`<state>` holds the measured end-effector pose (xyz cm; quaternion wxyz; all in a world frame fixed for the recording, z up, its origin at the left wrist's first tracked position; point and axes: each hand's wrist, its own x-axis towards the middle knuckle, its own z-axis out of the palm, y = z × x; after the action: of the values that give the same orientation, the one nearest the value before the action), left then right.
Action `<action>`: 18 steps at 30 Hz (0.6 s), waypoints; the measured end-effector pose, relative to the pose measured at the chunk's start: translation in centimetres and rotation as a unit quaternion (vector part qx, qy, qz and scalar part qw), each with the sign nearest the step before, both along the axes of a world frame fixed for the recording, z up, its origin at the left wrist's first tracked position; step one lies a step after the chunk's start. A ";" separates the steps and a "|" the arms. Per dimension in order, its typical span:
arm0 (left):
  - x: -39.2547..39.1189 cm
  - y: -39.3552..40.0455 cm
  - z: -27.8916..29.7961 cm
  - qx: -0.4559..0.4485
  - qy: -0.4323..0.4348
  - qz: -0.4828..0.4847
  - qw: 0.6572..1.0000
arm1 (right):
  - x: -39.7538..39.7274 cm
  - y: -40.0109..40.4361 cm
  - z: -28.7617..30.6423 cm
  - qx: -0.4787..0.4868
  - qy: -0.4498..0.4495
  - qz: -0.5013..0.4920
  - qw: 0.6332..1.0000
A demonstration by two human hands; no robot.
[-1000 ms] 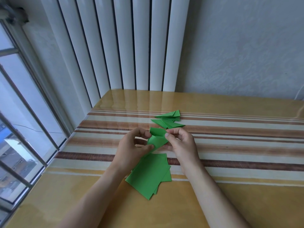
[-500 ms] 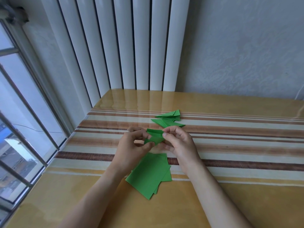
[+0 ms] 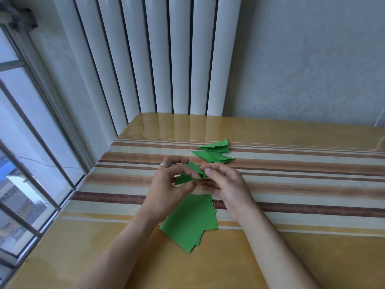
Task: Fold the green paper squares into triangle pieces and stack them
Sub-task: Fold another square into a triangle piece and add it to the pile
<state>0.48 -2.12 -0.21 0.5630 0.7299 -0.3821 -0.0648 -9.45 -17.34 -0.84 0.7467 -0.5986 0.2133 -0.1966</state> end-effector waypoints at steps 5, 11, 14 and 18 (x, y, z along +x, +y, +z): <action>0.0 0.0 0.2 0.004 -0.014 -0.007 1.000 | 0.1 -0.3 -0.2 0.025 0.002 -0.007 1.000; -0.1 0.1 0.2 0.018 -0.024 -0.015 0.999 | 0.1 -0.4 -0.3 0.022 0.006 0.009 1.000; -0.3 0.0 0.4 0.022 -0.007 -0.014 1.000 | 0.1 -0.4 -0.4 0.011 0.005 0.008 1.000; -0.5 -0.1 0.4 0.024 0.016 0.013 0.999 | 0.3 -0.6 -0.7 -0.037 0.024 -0.022 0.999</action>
<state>-0.01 -2.24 0.21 0.5521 0.7474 -0.3612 -0.0784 -9.14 -17.94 -1.57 0.7139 -0.6259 0.2368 -0.2063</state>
